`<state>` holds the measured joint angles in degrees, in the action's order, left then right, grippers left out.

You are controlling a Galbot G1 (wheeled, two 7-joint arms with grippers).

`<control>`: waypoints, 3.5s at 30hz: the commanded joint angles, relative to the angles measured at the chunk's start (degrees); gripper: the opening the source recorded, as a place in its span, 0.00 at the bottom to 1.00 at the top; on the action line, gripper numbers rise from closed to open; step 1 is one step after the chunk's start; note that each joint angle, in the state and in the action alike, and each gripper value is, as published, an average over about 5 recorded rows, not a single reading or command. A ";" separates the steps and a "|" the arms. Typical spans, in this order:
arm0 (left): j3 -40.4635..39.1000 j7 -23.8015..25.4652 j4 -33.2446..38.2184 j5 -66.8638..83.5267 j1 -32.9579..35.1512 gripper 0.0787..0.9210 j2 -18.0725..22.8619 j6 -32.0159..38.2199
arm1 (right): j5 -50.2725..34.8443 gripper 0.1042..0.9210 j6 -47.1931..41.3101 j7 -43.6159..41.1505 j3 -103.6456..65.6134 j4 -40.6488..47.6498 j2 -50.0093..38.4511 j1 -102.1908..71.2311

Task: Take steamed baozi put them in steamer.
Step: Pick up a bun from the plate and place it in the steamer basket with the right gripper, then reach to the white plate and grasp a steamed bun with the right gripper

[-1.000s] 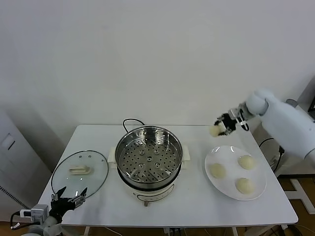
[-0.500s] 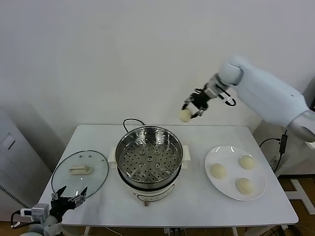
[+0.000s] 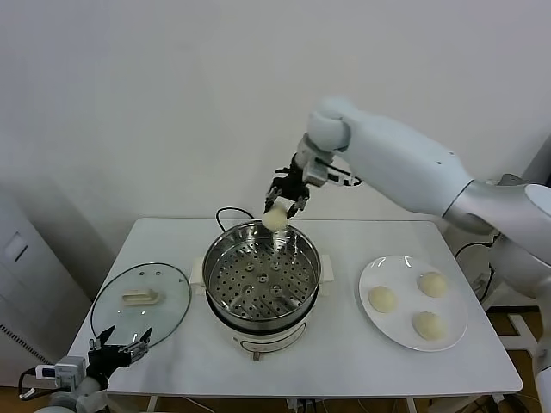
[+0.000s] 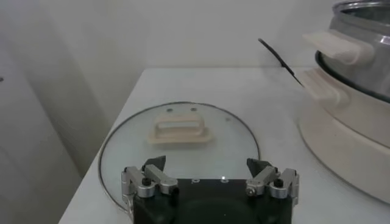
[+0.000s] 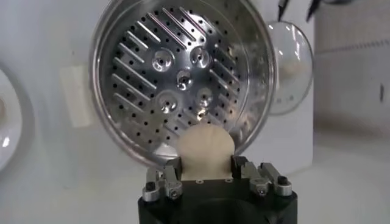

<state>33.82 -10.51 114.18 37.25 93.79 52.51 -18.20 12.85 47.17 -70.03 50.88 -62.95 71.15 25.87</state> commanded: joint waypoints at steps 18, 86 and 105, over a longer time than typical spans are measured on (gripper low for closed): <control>0.28 -0.21 0.23 -0.05 0.26 0.88 0.20 0.14 | 18.33 0.49 2.83 -0.20 -4.43 1.43 5.44 -11.69; 0.30 -0.54 1.64 0.07 0.30 0.88 0.65 -0.05 | -25.33 0.88 -42.24 2.53 20.25 -1.38 -30.88 -6.07; 0.38 -0.55 1.45 0.05 0.57 0.88 0.80 0.03 | -18.22 0.88 -41.45 5.57 10.42 4.87 -26.95 -18.00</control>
<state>34.16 -11.06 115.64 37.33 94.36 53.35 -18.22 -7.97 6.56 -65.69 65.14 -59.97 43.64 12.94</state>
